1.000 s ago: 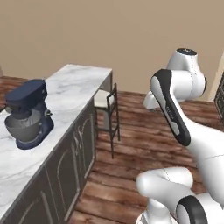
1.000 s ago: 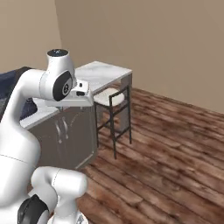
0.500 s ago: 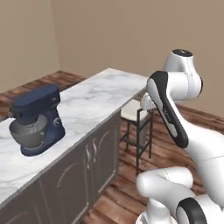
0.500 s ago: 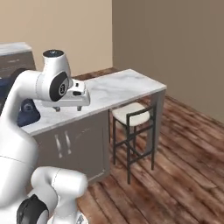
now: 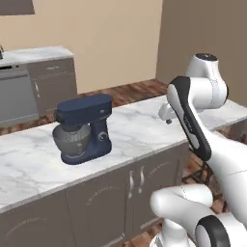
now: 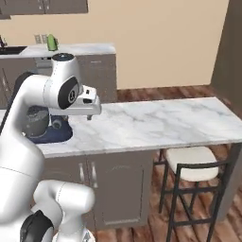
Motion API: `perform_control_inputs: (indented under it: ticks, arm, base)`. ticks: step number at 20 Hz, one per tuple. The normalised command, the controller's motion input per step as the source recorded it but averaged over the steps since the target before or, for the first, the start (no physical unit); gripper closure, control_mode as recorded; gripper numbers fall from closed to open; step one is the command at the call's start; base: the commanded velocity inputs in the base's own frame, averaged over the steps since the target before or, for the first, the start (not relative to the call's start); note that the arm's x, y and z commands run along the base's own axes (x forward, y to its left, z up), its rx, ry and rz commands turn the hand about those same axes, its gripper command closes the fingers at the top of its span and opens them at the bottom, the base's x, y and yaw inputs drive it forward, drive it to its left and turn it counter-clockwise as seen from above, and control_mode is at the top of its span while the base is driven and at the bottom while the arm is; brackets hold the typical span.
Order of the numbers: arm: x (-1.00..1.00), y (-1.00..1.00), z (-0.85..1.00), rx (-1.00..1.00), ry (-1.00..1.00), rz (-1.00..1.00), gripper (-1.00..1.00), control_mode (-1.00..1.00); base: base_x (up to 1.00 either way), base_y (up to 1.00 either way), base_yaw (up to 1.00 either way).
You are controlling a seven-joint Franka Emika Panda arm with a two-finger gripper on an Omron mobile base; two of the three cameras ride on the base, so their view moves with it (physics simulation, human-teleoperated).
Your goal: Navigate to the stand mixer.
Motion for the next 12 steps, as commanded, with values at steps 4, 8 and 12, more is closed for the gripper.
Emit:
perform_control_inputs:
  ticks: [4,8,12]
  arm:
    - [0.00,0.00,0.00,0.00,0.00,0.00,-1.00,1.00]
    - [0.00,0.00,0.00,0.00,0.00,0.00,-1.00,1.00]
    - [0.00,0.00,0.00,0.00,0.00,0.00,-1.00,1.00]
  base:
    - [0.89,-0.02,0.71]
    - [0.93,0.08,0.58]
    - [0.83,0.42,0.36]
